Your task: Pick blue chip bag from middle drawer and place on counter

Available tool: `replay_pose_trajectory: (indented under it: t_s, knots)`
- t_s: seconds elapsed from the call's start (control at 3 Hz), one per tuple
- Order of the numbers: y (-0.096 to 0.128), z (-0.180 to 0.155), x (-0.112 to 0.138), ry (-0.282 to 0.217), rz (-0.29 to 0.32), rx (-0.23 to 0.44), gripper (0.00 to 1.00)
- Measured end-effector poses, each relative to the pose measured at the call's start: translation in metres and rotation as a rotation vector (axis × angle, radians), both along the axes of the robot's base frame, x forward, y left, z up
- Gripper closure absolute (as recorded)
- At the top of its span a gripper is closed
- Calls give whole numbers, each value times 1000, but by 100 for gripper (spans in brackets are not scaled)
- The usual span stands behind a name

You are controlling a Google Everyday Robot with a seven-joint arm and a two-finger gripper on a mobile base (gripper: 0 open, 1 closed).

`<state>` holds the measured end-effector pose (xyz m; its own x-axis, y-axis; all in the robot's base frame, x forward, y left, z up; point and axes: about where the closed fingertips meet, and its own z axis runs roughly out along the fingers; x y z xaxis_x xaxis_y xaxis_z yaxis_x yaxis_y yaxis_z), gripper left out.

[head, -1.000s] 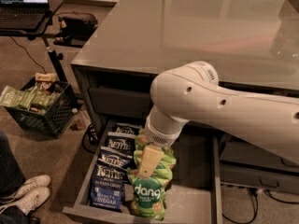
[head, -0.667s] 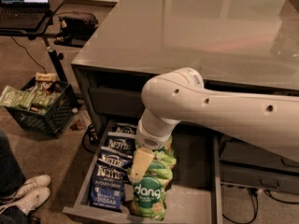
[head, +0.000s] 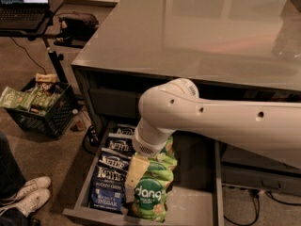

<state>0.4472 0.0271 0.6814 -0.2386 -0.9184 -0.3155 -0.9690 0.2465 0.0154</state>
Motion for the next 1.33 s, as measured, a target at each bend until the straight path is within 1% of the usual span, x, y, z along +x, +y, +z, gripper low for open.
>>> replay_pose_trajectory:
  t_s: [0.33,0.67,1.0,1.33]
  knots:
    - [50,-61,7,10,16,43,0]
    - [53,-63,8,10,16,46,0]
    - [55,-64,5,-5,26,48,0]
    - [67,-94,7,7,-3,68,0]
